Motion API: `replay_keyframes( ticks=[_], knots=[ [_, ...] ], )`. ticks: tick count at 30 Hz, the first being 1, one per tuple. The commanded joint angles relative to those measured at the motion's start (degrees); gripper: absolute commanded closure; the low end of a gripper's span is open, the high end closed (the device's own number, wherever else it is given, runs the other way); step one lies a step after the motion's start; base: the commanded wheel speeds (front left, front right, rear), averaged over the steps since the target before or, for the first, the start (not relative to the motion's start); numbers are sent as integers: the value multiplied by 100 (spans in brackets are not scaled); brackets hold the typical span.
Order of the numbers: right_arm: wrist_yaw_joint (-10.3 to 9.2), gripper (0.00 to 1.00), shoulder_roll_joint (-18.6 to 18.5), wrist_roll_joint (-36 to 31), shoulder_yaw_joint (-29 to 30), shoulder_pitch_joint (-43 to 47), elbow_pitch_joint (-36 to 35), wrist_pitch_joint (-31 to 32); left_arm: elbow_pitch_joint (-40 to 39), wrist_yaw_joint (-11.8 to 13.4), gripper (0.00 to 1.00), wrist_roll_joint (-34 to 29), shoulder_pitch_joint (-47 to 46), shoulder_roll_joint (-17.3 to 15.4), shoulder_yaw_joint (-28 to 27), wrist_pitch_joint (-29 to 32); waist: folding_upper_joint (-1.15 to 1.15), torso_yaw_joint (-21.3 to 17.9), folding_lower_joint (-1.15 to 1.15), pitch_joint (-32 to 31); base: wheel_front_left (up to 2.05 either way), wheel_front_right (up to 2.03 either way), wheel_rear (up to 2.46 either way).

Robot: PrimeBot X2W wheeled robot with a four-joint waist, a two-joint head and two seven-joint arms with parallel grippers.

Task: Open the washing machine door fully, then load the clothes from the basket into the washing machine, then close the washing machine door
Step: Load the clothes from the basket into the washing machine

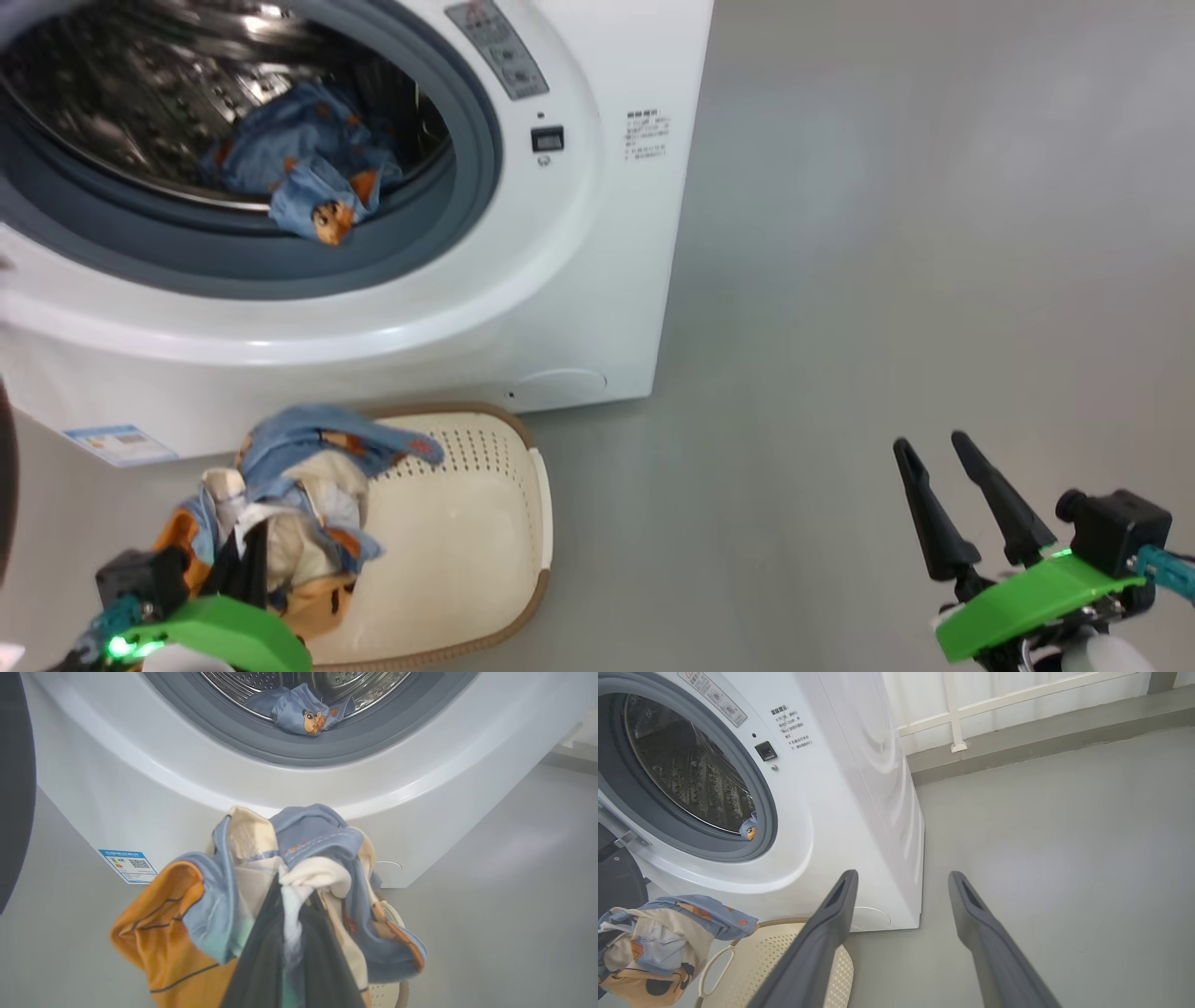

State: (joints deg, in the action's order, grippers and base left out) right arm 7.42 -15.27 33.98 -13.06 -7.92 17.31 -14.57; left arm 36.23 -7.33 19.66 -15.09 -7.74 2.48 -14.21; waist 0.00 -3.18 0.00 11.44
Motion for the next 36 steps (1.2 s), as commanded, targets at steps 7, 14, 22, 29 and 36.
replay_keyframes(
  ticks=[7, 14, 22, 29, 36],
  knots=[
    [7, 0, -163, 53, -40, 375, -124, -43, -767, -14, 100, -124, 581, -10, -361, -79, 0, 76, 0, -463, 0, 0, 0],
    [7, 0, -197, 26, -38, 466, -143, -43, -1174, -15, 100, -180, 906, 101, -487, -79, 0, 92, 0, -505, 0, 0, 0],
    [7, 0, -208, 16, -33, 474, -163, -43, -1357, -15, 100, -206, 1006, 174, -499, -79, 0, 116, 0, -484, 0, 0, 0],
    [7, 0, -205, 4, -8, 440, -180, -43, -1471, -15, 100, -183, 977, 197, -525, -79, 0, 105, 0, -423, 0, 0, 0],
    [7, 0, -175, -13, 25, 387, -213, -43, -1508, -15, 100, -108, 734, 189, -492, -79, 0, 97, 0, -236, 0, 0, 0]
  ],
)
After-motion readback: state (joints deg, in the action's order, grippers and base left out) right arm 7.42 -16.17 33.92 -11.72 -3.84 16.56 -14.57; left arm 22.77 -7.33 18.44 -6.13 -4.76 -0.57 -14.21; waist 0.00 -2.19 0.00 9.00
